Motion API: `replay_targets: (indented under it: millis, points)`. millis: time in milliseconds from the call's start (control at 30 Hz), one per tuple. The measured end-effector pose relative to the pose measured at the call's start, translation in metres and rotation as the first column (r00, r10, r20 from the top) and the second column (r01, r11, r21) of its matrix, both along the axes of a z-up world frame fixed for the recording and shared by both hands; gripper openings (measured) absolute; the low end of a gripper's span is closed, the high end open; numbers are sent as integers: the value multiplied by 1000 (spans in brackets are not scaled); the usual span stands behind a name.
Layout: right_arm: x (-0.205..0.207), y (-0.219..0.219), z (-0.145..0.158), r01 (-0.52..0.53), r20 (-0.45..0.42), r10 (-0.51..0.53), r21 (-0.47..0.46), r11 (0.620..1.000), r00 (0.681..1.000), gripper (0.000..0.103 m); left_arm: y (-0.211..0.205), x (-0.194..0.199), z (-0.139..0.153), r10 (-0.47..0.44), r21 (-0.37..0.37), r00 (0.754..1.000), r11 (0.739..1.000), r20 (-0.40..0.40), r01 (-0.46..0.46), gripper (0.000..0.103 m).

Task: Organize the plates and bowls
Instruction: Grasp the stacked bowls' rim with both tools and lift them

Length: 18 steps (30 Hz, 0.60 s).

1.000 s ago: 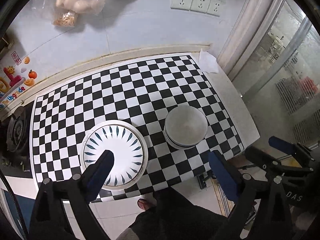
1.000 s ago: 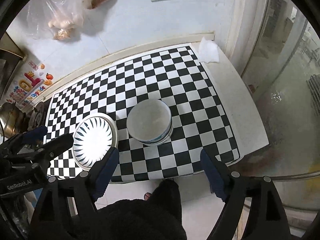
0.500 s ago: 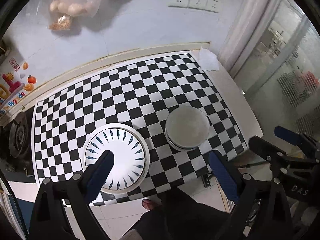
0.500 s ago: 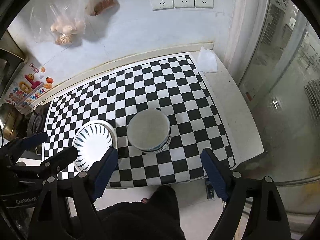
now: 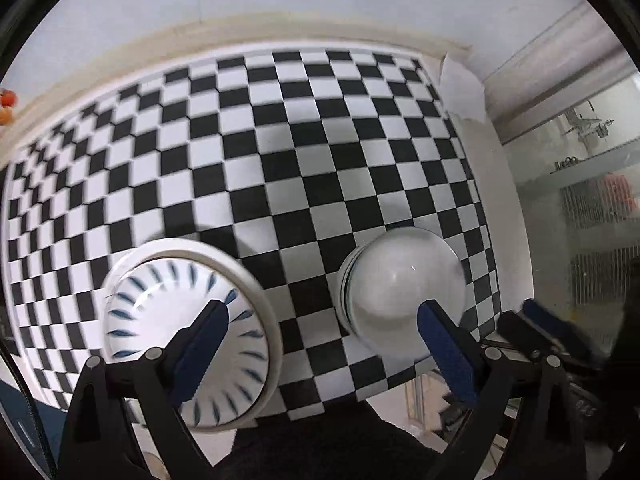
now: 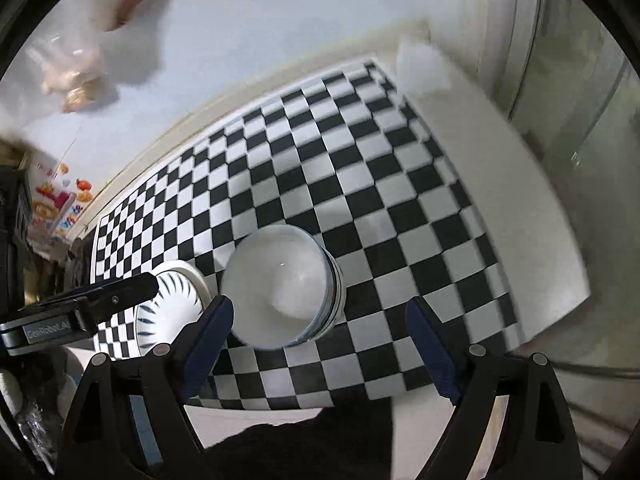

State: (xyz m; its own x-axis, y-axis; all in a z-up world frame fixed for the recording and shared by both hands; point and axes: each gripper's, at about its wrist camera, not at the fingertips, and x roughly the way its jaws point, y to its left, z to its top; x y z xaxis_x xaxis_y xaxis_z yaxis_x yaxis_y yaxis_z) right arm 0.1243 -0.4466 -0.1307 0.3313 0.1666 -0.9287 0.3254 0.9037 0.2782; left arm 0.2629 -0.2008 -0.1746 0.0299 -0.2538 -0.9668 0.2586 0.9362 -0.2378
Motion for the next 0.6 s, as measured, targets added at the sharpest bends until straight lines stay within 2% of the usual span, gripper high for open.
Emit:
replay_targets:
  millis: [133,267,533,567,600]
  points:
    - [20,-14,-51,34,-71,-25,131,991,997,90,-16,22,-40,-24,-22,991,1000,-128,22,95]
    - [30,-23,-101,77,-147,-33,304,949,989,90,-27,33,-74,-39,-36,973,999,-227,32,94]
    - [41,-22,-153,97,-209,-10,407,908,978,90,-36,37,-120,-49,-87,927,996,-372,18,93]
    - [43,-21,-157,97,-214,-6,418,903,977,90,-37,37,-124,-51,-99,921,995,-386,14,91]
    - [44,-20,-161,97,-217,-3,426,899,976,90,-37,37,-128,-51,-102,917,995,-396,11,81]
